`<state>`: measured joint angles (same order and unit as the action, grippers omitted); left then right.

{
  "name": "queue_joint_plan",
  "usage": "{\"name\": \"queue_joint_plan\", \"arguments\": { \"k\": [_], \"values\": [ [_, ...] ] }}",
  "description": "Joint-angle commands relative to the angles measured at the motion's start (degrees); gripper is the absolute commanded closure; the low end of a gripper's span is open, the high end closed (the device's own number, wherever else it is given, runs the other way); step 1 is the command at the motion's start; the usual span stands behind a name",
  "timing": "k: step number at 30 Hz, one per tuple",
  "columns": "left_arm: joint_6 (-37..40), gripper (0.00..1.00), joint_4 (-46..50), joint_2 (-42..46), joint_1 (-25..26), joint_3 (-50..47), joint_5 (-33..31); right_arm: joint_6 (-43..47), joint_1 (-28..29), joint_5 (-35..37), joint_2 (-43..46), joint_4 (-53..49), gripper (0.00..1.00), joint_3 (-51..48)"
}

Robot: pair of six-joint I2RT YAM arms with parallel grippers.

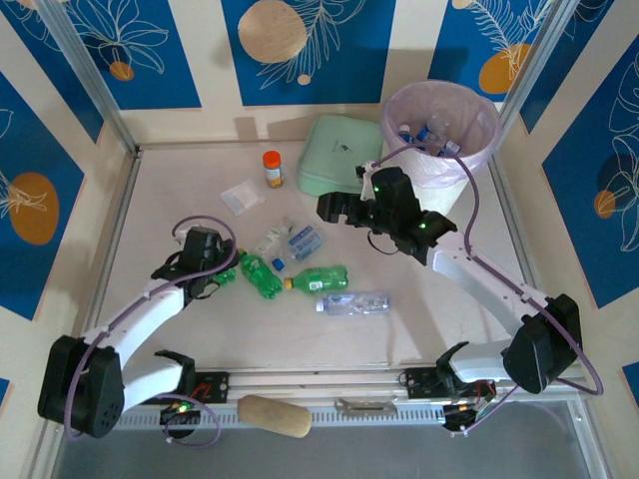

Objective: Put the plastic bottles in the bin

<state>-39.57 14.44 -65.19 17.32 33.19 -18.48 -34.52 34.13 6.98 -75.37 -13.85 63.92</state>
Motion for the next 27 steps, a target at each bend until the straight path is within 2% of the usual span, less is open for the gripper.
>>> {"name": "queue_joint_plan", "arguments": {
  "k": [1,11,21,27],
  "values": [
    [-1.12,0.0,0.25,-1.91,-0.64,1.59,0.95,-2.24,1.19,2.47,0.28,1.19,0.01,-1.27],
    [-1.56,0.01,-1.0,-7.27,-0.78,1.35,0.92,-2.85,1.73,4.64,0.67,-0.06,0.01,-3.19],
    [-1.91,0.17,-3.43,-10.01,-0.75,0.28,-0.32,-2.65,1.46,4.44,-2.08,1.71,0.01,-2.75],
    [-2.52,0.22,-5.17,-12.83,-0.87,0.02,0.2,-2.4,0.77,4.03,-3.56,1.37,0.01,-1.81]
  ]
}}
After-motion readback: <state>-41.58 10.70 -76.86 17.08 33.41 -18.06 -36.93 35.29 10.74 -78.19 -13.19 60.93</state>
